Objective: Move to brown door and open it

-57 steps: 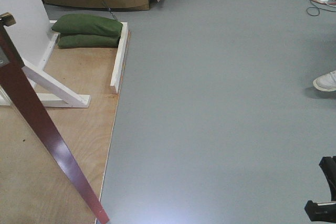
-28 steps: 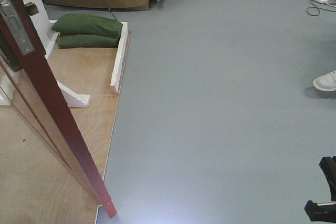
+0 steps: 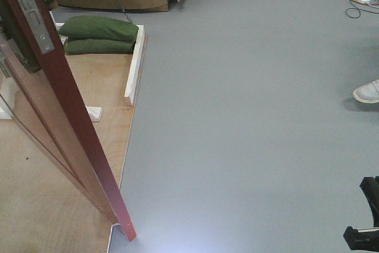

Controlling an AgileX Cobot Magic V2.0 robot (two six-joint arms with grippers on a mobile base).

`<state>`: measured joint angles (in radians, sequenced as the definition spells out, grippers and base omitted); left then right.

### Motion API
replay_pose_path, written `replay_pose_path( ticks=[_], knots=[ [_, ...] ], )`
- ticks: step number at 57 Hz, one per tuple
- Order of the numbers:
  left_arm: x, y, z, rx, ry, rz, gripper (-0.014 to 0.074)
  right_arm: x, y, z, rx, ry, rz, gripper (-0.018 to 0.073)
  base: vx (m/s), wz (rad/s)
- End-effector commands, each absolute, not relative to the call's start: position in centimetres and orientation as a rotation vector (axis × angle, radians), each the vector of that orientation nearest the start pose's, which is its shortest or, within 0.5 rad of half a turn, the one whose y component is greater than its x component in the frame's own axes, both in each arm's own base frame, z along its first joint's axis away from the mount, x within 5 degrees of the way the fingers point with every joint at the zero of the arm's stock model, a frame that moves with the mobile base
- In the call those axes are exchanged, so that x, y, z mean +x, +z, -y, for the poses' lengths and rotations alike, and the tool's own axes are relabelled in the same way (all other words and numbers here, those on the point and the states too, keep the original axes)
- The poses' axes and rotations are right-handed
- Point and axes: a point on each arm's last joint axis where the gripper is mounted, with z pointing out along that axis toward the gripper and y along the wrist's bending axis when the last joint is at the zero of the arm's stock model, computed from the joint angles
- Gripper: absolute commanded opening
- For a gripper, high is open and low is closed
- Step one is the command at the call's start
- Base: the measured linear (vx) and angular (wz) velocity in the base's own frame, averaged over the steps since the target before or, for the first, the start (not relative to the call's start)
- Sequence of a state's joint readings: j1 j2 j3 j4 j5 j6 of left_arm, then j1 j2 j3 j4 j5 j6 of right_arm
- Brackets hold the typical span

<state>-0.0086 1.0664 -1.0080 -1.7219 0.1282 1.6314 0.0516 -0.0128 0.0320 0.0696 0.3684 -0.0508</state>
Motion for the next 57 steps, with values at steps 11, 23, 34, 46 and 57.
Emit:
replay_pose_path(
  ticks=[11,23,34,46,57],
  knots=[
    [24.1,46.5,2.4,0.073,-0.268,-1.400,0.0067,5.4,17.6,-0.5,-0.056,0.060,-1.791,0.0000,0.00,0.00],
    [25.5,45.7,2.8,0.097,-0.299,-1.431,0.0067,5.4,17.6,-0.5,-0.056,0.060,-1.791,0.0000,0.00,0.00],
    [26.4,44.9,3.3,0.084,-0.292,-1.467,0.0067,5.4,17.6,-0.5,-0.056,0.060,-1.791,0.0000,0.00,0.00],
    [26.9,44.4,3.7,0.057,-0.271,-1.496,0.0067,5.4,17.6,-0.5,-0.056,0.060,-1.791,0.0000,0.00,0.00],
    [27.2,44.3,3.9,0.056,-0.271,-1.501,0.0067,5.4,17.6,-0.5,-0.056,0.060,-1.791,0.0000,0.00,0.00]
  ],
)
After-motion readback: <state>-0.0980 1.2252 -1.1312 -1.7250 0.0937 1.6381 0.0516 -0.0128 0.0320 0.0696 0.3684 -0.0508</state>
